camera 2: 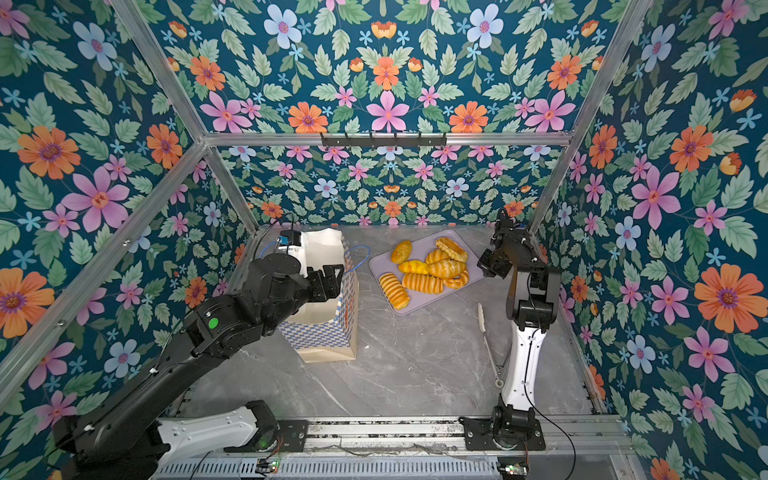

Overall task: Place the fake bread into the paper bag
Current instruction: 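Push the lilac tray corner with the right gripper toward the paper bag, then move the right gripper to the silver tongs and close on them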

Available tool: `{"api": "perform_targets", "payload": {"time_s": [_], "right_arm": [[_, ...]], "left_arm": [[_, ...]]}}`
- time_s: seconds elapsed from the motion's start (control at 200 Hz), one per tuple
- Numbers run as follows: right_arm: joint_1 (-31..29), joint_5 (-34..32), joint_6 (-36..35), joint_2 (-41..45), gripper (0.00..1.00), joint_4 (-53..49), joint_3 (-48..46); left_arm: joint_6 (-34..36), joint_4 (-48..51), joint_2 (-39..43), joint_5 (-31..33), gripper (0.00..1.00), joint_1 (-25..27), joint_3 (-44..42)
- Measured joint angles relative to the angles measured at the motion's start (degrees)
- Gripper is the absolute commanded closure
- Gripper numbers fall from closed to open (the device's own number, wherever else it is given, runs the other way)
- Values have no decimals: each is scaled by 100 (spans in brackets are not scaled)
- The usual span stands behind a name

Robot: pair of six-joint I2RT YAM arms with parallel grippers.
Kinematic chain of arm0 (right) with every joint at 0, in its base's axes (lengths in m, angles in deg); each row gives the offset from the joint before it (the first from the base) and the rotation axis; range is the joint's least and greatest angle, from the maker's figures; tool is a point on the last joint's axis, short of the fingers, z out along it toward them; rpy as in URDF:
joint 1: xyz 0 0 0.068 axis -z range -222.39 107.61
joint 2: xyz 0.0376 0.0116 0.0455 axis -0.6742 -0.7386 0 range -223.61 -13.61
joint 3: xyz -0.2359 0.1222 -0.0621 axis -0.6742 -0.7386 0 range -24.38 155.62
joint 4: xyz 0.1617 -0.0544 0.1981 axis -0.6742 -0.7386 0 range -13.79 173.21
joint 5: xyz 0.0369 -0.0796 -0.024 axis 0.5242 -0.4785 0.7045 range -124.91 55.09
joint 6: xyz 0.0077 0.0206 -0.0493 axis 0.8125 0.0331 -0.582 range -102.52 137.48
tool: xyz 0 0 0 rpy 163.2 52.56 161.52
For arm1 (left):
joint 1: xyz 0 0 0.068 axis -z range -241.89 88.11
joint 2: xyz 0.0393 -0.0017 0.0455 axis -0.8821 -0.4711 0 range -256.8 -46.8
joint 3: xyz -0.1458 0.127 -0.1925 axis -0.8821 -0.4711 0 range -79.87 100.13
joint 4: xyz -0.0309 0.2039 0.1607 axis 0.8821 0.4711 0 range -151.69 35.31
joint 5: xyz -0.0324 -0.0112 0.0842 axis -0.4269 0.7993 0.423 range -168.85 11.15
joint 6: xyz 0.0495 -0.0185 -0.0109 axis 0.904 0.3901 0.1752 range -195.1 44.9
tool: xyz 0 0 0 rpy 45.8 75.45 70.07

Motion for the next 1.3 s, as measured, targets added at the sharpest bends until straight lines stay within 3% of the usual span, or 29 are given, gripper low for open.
{"api": "perform_targets", "payload": {"time_s": [0.445, 1.11, 1.205, 1.3], "right_arm": [[-103, 192, -387, 227, 100, 219, -570], [-107, -61, -907, 750, 100, 404, -1390], [-116, -61, -914, 785, 78, 363, -1351], [-133, -63, -935, 879, 65, 323, -1250]], "left_arm": [[-4, -68, 4, 17, 16, 0, -94], [-9, -120, 214, 0, 14, 0, -177], [-9, -118, 293, 20, 12, 0, -199], [-20, -98, 343, 55, 9, 0, -199]]}}
